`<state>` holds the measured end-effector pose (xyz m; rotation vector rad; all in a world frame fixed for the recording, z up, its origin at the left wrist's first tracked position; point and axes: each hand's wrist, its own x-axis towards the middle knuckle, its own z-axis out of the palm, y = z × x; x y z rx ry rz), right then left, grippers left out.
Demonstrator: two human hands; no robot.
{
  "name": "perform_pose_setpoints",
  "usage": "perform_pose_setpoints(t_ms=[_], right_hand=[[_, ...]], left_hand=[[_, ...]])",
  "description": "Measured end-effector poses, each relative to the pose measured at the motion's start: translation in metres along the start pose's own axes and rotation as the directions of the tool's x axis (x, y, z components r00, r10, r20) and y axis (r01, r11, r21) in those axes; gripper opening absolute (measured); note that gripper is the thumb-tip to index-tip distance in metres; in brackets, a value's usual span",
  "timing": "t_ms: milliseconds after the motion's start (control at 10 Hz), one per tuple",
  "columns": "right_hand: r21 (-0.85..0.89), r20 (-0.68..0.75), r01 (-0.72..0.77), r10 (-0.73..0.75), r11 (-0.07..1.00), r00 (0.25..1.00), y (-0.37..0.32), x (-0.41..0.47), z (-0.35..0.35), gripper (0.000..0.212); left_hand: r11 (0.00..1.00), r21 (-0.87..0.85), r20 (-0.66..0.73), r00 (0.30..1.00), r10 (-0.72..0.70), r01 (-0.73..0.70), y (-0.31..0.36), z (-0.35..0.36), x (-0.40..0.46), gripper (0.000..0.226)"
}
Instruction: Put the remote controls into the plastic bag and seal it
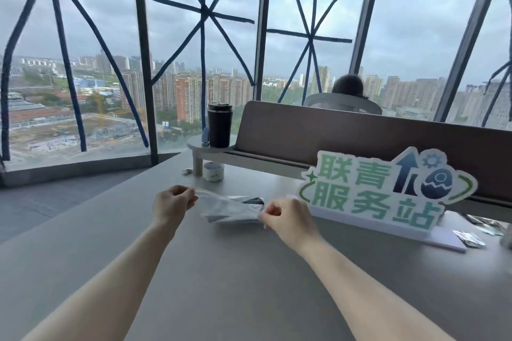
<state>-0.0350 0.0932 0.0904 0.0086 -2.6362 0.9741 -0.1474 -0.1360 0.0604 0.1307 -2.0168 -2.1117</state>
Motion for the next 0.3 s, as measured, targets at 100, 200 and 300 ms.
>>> perform_pose_setpoints(t_ms=[100,200,300], right_hand=[[0.109,0.173,-0.058,0.039,0.992,0.984,0.003,-0.026,-0.005,0.018],[0.17,0.165,-0.071,0.043,0.983,0.985,0.0,-0.054,-0.035,0.019],[0.328,0.023,-0.051,0.046,0.943,0.999,-0.006,-0.092,-0.087,0.018]], left_hand=[[0.999,0.01,0.024,0.999,-0.044,0.044,-0.021,-0.016,-0.025,0.014],[0.999,0.04,0.014,0.999,-0.029,0.029,-0.023,-0.029,-0.054,0.02],[0.992,0.122,-0.027,0.998,0.048,-0.044,-0.033,-0.047,-0.101,0.02]])
